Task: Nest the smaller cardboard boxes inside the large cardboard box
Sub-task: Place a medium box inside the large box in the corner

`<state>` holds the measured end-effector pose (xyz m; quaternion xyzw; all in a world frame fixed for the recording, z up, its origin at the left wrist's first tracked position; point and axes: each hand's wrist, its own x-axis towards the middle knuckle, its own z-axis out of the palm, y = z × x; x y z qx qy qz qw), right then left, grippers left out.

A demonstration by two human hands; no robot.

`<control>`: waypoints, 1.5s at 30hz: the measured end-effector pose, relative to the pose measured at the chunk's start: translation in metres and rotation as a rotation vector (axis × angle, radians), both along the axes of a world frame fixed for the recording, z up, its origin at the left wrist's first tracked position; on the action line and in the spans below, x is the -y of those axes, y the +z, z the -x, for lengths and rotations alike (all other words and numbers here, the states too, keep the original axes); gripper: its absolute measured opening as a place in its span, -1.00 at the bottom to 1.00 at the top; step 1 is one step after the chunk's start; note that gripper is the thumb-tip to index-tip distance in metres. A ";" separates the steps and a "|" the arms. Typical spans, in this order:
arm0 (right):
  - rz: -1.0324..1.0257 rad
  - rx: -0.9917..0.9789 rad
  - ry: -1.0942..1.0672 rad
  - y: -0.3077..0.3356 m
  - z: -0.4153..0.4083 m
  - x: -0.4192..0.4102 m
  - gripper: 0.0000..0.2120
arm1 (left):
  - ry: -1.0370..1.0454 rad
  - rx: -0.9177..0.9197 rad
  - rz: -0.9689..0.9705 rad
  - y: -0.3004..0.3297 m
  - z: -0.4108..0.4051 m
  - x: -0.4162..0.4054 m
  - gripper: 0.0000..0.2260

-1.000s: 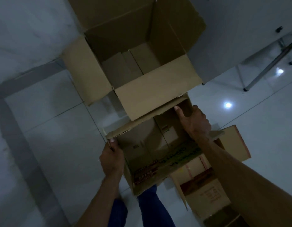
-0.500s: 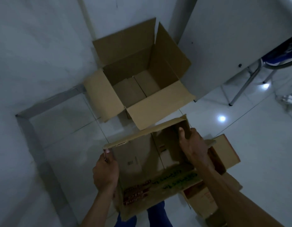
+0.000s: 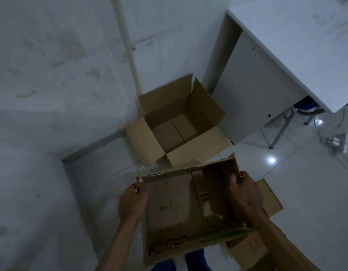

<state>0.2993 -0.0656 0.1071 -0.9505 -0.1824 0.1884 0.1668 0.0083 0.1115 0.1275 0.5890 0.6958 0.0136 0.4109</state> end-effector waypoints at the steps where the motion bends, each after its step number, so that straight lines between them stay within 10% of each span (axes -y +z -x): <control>1: -0.002 0.011 0.004 0.013 -0.001 -0.004 -0.66 | -0.001 0.001 0.011 0.011 0.000 -0.006 -0.49; 18: -0.120 -0.110 0.082 0.122 -0.057 -0.144 -0.76 | 0.055 0.062 -0.003 0.105 -0.042 -0.106 -0.49; 45: -0.178 -0.533 0.170 -0.013 -0.255 -0.362 -0.76 | 0.303 0.111 0.032 -0.043 -0.220 -0.267 -0.71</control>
